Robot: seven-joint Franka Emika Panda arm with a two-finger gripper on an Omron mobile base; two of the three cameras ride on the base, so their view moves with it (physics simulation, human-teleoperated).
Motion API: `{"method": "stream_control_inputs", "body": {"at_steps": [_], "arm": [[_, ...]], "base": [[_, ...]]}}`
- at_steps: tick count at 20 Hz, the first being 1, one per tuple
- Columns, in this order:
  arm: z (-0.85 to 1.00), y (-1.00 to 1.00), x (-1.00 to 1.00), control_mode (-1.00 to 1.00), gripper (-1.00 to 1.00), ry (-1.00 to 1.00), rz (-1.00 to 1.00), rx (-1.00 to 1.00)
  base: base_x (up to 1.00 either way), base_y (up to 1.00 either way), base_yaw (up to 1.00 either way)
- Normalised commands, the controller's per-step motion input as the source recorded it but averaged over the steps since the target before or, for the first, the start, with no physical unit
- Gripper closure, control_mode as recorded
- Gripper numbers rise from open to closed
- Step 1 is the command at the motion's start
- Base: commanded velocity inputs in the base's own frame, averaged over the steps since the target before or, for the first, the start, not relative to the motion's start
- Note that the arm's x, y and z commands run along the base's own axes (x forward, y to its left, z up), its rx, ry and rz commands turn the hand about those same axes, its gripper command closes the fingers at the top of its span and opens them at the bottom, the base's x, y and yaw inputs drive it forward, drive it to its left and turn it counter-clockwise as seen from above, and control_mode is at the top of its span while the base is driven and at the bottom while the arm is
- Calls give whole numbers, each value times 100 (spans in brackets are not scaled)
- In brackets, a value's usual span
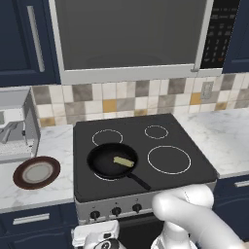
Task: Pick up the butter stick and place it in the pan. Then turn on the burner for the pan.
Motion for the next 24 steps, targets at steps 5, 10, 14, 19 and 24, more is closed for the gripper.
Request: {"method": "stream_control_inputs", "body": {"at_steps": [5, 10, 14, 19, 24], "arm": [[-8, 0, 11, -100, -100, 0, 0, 2], [-4, 0, 19, -100, -100, 0, 0, 2], [-6, 5, 19, -100, -100, 0, 0, 1], [-14, 6, 10, -100, -100, 0, 0, 0], [-13, 8, 10, -100, -100, 0, 0, 0]], "base": [[0, 0, 0], [0, 0, 0], [0, 0, 0], [0, 0, 0], [0, 0, 0]]}}
